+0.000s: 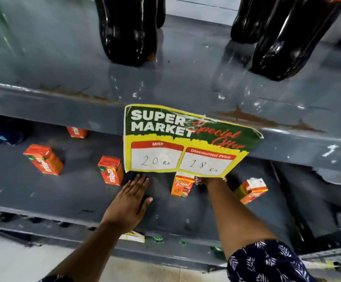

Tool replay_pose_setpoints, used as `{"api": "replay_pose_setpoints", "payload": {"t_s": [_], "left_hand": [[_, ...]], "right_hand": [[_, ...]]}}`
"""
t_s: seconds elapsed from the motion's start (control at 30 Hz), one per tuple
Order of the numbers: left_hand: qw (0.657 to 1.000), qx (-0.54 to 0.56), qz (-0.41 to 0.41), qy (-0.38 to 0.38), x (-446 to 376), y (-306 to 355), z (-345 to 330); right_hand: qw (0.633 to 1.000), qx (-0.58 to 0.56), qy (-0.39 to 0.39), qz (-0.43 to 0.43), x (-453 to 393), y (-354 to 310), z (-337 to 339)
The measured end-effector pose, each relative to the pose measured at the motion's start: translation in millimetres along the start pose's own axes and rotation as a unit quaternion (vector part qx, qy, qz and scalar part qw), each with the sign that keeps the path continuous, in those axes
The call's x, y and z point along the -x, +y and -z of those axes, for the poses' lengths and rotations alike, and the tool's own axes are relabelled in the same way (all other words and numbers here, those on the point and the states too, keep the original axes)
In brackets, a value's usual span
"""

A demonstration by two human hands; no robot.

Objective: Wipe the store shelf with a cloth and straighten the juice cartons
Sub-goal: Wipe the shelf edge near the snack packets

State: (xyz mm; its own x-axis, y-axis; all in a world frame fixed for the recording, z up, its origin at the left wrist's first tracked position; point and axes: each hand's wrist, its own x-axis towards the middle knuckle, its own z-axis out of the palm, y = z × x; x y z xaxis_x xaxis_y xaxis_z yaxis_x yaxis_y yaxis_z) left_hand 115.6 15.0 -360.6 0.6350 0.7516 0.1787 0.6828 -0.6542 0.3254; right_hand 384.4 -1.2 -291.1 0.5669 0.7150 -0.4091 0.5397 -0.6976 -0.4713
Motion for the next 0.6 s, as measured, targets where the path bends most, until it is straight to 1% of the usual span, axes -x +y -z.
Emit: {"api": "replay_pose_setpoints", "payload": {"t_s": [0.03,0.07,0.1,0.13,0.2,0.27,0.3,0.43,0.6], "left_hand": [[1.000,-0.003,0.000,-0.001,0.0,0.0,0.0],[1.000,-0.006,0.000,-0.002,0.2,0.1,0.0],[1.000,-0.006,0.000,-0.001,0.5,0.5,0.2],[1.000,-0.004,0.000,0.000,0.4,0.8,0.5],[1.000,0.003,-0.001,0.003,0.3,1.6,1.3],[1.000,0.005,-0.004,0.005,0.2,1.7,1.5],[1.000,0.004,-0.005,0.007,-0.1,1.1,1.2],[1.000,0.002,-0.013,0.009,1.4,1.7,2.0],[1.000,-0.007,-0.025,0.005,2.6,4.3,4.2]], "right_hand": [[1.000,0.010,-0.023,0.007,-2.5,1.6,-4.2],[0.999,0.008,0.007,0.036,-19.7,3.1,-8.5],[0.995,0.054,0.042,0.069,-25.2,10.2,-11.9],[0.993,0.071,0.059,0.079,-15.8,7.7,-12.6],[0.977,0.106,0.109,0.147,11.3,6.7,-9.0],[0.965,0.148,0.111,0.186,24.1,16.4,-14.1],[0.962,0.163,0.107,0.193,27.2,19.3,-16.7],[0.963,0.186,0.091,0.172,51.6,33.2,-32.3],[0.969,0.146,0.118,0.161,85.2,48.9,-46.2]]}}
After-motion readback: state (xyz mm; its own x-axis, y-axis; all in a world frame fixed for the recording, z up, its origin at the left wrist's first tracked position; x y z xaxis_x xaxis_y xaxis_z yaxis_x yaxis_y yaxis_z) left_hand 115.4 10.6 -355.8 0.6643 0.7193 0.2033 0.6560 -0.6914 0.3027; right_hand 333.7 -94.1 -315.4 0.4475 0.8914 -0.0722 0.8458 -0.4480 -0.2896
